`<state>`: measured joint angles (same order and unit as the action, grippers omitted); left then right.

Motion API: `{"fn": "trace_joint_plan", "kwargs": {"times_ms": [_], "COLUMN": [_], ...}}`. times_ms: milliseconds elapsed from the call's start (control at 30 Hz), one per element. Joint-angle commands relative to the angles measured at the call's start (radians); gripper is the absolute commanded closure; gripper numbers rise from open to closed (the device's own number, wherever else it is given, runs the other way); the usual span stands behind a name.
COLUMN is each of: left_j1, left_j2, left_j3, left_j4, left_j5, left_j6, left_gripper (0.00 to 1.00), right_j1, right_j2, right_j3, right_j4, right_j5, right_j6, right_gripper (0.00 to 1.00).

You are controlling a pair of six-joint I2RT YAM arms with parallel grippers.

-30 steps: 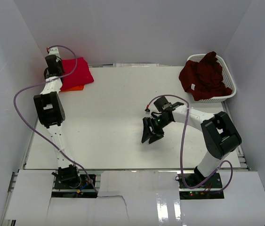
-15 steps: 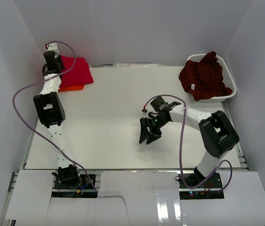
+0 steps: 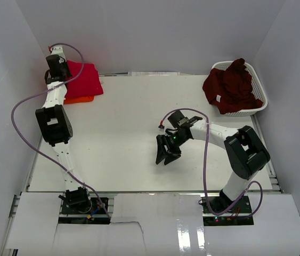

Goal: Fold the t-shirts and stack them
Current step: Put the neatly folded tshirt into the corner of the board with the left arm

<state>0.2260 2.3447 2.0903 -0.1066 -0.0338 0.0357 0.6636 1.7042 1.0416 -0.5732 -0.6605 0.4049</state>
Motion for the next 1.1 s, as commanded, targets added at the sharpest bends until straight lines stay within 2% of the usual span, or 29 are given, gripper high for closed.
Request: {"fn": "trace_joint_plan", "kwargs": {"times_ms": [0, 267, 433, 867, 1067], "left_j1": [0.021, 0.035, 0.044, 0.047, 0.049], "left_j2": [-0.081, -0.119, -0.124, -0.188, -0.17], "left_j3": [0.051, 0.053, 0.073, 0.014, -0.004], "left_j4": [-0.019, -0.025, -0.041, -0.005, 0.016], "left_j5": [-0.003, 0.074, 0.069, 0.023, 0.009], "left_j6": [0.001, -0.055, -0.049, -0.042, -0.003], "left_gripper": [1.0, 1.0, 1.0, 1.0, 1.0], "right_j1": [0.01, 0.017, 0.027, 0.034, 0.036], "right_j2": [-0.014, 0.002, 0.006, 0.011, 0.008], "right_j3": [0.003, 0.015, 0.006, 0.003, 0.0], "right_j4": [0.016, 0.033, 0.042, 0.052, 0.055], "right_j5": [-0.014, -0.019, -0.022, -0.022, -0.024], "right_j6": [0.006, 0.014, 0.018, 0.02, 0.022], "right_gripper": [0.39, 0.39, 0.39, 0.39, 0.39]}}
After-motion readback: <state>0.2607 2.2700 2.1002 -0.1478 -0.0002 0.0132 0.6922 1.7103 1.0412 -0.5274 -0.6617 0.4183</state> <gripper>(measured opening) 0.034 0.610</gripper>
